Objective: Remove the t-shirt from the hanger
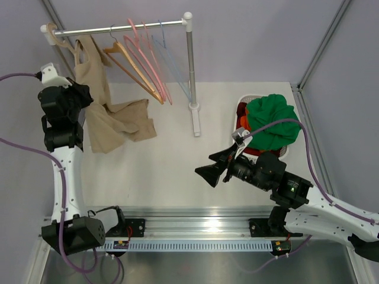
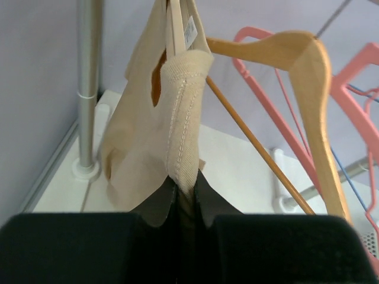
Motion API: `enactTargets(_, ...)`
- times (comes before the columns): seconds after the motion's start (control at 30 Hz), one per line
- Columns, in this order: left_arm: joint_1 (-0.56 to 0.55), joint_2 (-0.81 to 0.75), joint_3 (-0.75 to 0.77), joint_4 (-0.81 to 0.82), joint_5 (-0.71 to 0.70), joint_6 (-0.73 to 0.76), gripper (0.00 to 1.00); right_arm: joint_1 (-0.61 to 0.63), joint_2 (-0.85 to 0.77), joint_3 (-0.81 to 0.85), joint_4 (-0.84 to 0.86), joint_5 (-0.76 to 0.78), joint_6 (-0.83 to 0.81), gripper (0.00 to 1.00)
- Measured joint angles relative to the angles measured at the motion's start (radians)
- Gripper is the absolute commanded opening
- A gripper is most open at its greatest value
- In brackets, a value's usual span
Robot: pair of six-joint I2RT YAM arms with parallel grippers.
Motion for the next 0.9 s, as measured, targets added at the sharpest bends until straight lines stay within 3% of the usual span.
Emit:
enactTargets(0.27, -0.023, -0.233, -0.262, 0.087, 0.045, -0.033, 0.00, 0.000, 0.031, 0.033, 0.012, -0.003, -0.002, 0.98)
enactTargets(0.6, -0.067, -0.427, -0.401, 0.110, 0.039, -0.048, 0.00, 0.000, 0.102, 0.066, 0.032, -0.027, -0.001, 0.98)
enactTargets(0.9, -0.110, -0.787, -0.651, 0.002, 0.171, -0.146, 0.00, 0.000, 0.233, 0.203, 0.135, 0.077, 0.130, 0.84)
